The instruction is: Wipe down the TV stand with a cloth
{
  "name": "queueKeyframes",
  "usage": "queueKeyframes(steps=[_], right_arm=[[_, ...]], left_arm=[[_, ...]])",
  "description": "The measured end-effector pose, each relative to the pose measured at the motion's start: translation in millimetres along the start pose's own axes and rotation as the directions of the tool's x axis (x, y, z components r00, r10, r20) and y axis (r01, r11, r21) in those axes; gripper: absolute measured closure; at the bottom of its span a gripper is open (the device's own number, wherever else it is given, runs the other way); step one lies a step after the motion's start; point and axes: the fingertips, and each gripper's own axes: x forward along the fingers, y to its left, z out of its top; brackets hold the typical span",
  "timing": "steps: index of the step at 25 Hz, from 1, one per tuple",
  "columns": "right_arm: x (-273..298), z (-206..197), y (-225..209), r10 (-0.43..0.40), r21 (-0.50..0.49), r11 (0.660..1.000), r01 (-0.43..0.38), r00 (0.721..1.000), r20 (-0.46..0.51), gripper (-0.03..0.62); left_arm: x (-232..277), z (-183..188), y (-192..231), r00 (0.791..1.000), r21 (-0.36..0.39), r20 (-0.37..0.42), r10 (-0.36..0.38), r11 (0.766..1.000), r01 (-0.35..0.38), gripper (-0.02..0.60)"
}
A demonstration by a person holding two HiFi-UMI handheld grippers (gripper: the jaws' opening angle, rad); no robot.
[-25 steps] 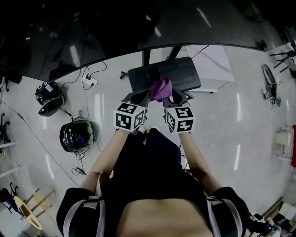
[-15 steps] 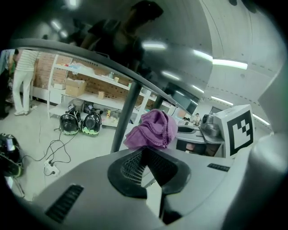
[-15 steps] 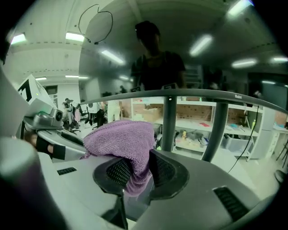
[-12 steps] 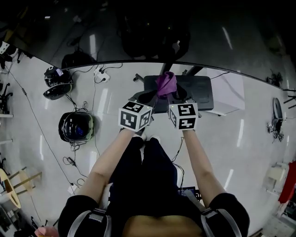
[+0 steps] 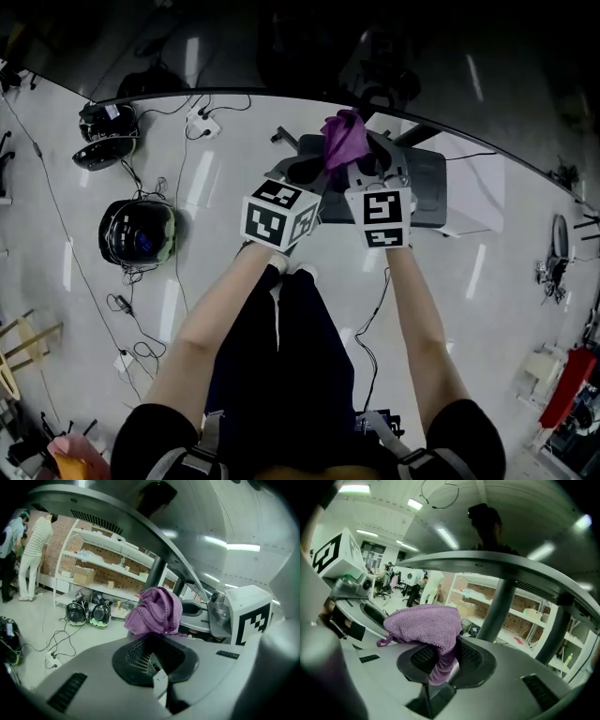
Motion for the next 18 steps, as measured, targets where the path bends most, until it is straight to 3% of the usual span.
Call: queueKeyframes(steps=[4,9,14,18], right_arm=[[23.6,-0.9,-2.9,-0.026,-0.181,0.983,0.027,1.0,0.007,0.496],[43.8,-2.4,-10.8,-0.088,-0.392,0.916,0.089,0.996,0.019,0.496],[54.6,5.7,-23.6,-0.174,-0.604,0.778,0.176,0.983,0.063,0.496],[55.4,23.3,-30.3,-0.228,-0.736,0.628,0.252,0.964,0.136,0.496]], left_arm=[[9.9,-6.3,21.2,0.999,-0.015,0.022,0.024,1.0,-0.023,0.575],[18.7,-13.9,49.7,0.998,-0.028,0.039,0.049,0.998,-0.048,0.575],[29.8,-8.0,67.5,0.995,-0.058,0.073,0.067,0.996,-0.063,0.575],[35.7,9.3,69.6,0.993,-0.03,0.098,0.065,0.998,-0.062,0.575]])
